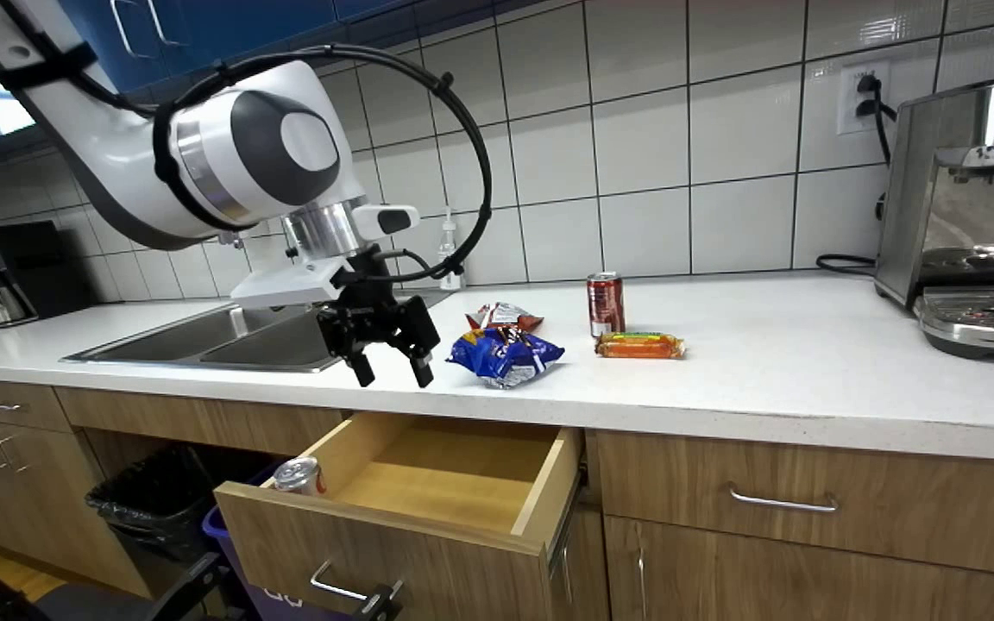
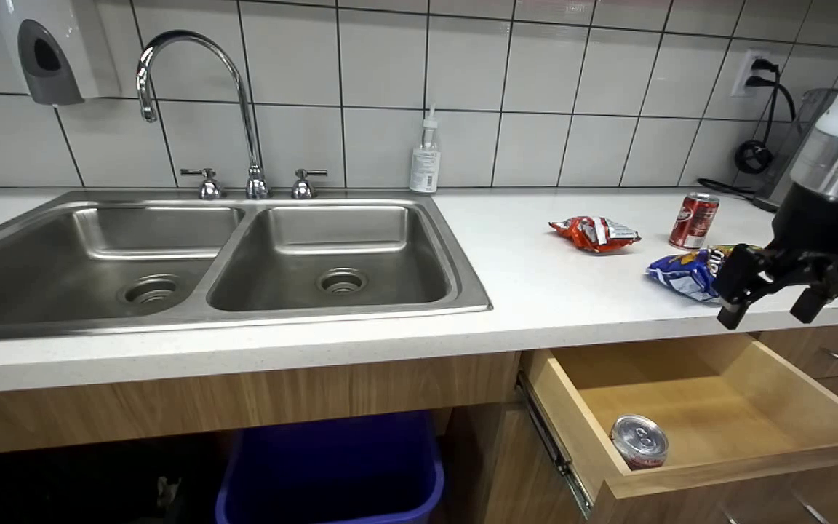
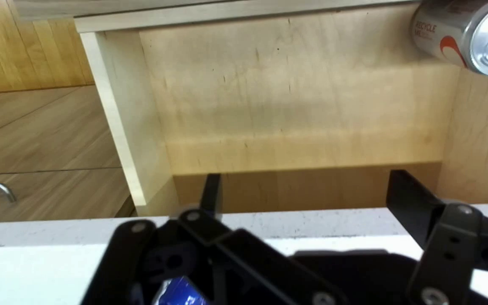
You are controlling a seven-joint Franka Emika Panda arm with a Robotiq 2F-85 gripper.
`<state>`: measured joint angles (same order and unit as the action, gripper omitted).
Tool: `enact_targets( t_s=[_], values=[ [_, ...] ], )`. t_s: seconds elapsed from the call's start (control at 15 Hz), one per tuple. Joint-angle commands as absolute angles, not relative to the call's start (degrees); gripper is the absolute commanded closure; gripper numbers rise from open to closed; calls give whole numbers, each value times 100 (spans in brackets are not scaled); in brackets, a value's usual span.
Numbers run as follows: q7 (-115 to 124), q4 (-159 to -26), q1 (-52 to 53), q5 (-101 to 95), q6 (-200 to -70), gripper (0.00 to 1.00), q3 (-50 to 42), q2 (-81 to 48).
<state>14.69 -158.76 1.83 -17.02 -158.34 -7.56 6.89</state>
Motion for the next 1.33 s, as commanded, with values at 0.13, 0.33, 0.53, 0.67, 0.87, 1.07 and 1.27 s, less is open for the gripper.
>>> enact_targets(
  t_s=[0.13, 0.33, 0.53, 0.67, 0.87, 1.07, 1.27],
  values=[
    [1266, -15779, -249, -1382, -15610, 0, -460, 1273],
    [1307, -15471, -338, -1219, -15645, 0, -420, 1148],
    [1384, -14998, -419, -1107, -15677, 0, -393, 874],
    [1461, -14654, -467, -1123, -15703, 0, -380, 645],
    [1570, -14117, -492, -1140, -15673, 0, -411, 253],
    [1707, -13618, -474, -1201, -15644, 0, -475, -152],
    [1825, -13142, -407, -1193, -15602, 0, -568, -577]
  ],
)
